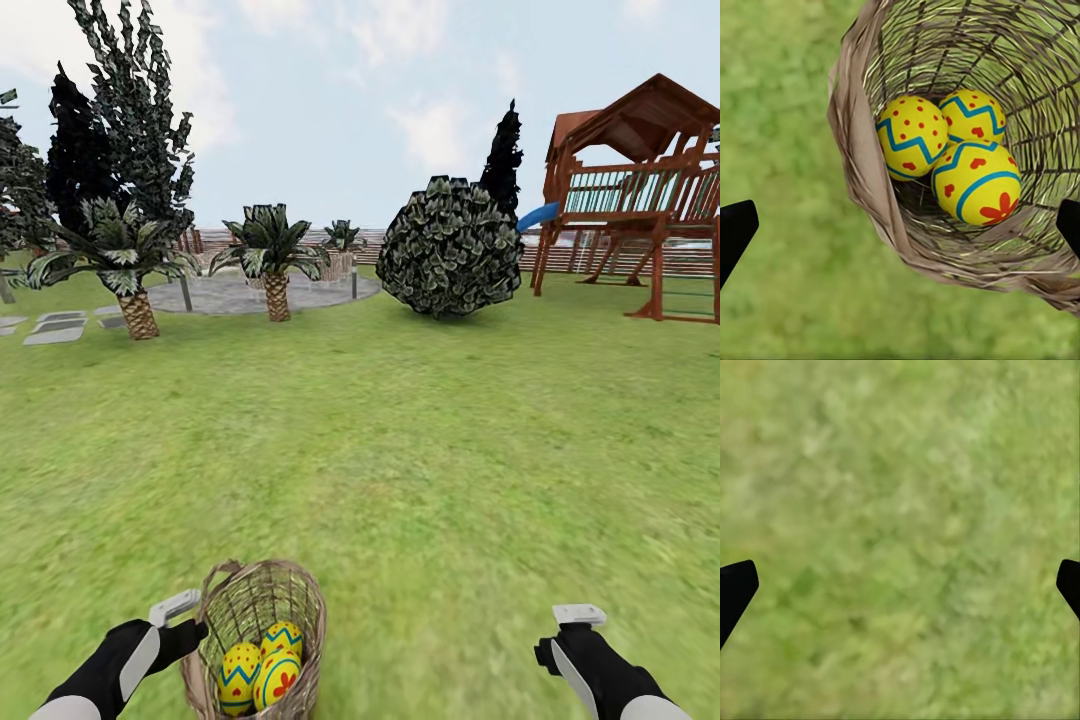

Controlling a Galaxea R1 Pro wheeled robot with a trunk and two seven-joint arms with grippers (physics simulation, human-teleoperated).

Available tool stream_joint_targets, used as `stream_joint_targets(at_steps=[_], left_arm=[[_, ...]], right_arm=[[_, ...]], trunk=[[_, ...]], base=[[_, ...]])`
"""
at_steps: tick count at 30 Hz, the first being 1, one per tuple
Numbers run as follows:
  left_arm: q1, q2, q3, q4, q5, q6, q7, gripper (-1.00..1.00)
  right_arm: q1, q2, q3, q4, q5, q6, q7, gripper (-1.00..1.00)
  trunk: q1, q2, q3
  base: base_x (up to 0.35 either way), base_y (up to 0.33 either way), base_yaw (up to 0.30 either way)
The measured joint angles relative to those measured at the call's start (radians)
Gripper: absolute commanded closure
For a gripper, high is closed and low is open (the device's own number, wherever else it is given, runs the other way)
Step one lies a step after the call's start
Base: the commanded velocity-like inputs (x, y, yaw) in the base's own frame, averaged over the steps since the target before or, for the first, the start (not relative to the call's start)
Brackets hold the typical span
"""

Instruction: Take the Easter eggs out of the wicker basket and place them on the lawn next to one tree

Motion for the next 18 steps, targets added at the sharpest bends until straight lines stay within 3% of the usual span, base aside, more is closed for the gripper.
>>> stream_joint_targets(at_steps=[18], left_arm=[[0.000, 0.000, 0.000, 0.001, 0.000, 0.000, 0.000, -1.00]], right_arm=[[0.000, 0.002, 0.000, 0.001, 0.001, 0.000, 0.001, -1.00]], trunk=[[0.069, -0.126, -0.056]], base=[[0.000, 0.000, 0.000]])
